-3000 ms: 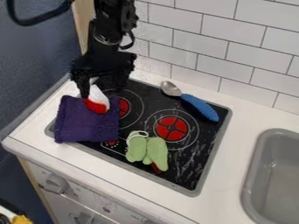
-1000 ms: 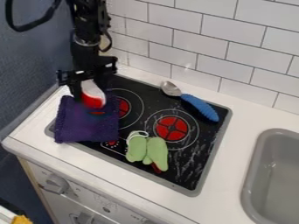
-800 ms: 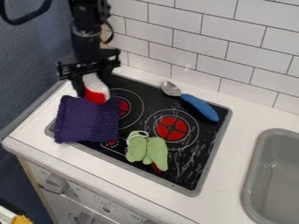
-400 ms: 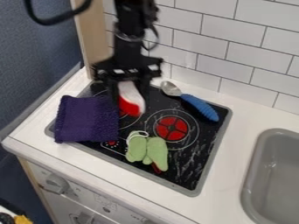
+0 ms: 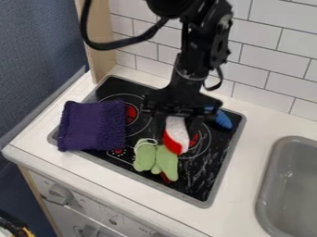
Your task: Took the red object to the right burner
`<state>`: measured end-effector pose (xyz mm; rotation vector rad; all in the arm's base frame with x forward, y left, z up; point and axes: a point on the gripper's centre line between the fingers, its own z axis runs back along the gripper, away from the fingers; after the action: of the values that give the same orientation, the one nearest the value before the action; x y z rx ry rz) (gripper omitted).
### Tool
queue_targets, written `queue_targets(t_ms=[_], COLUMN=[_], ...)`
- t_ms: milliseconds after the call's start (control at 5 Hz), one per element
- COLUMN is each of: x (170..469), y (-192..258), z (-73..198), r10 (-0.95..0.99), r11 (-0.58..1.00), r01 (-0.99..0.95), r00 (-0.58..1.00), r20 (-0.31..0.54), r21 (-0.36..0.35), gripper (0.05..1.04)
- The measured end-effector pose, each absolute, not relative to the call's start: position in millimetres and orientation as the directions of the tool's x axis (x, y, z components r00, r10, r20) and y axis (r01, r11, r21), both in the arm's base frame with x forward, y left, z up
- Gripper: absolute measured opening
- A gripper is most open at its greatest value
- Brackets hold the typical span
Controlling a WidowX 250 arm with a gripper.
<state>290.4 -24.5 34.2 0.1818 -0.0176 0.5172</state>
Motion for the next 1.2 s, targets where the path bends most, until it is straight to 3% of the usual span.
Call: queue_targets(t_ms=[600,1000,1200], x=[304.4,313.6,319.5], y=[-33.1,-38.5,-40.1], z=[2.8,-4.2,-3.8], r10=[0.393,0.368,0.358], r11=[0.9,0.911,0.916], r01=[-0.396,-0.366,-0.359], r00=[0.918,0.929,0.933], r20=[0.054,0.028,0.038], r21=[0.184,0.188,0.178], gripper=[0.627,0.626,0.708])
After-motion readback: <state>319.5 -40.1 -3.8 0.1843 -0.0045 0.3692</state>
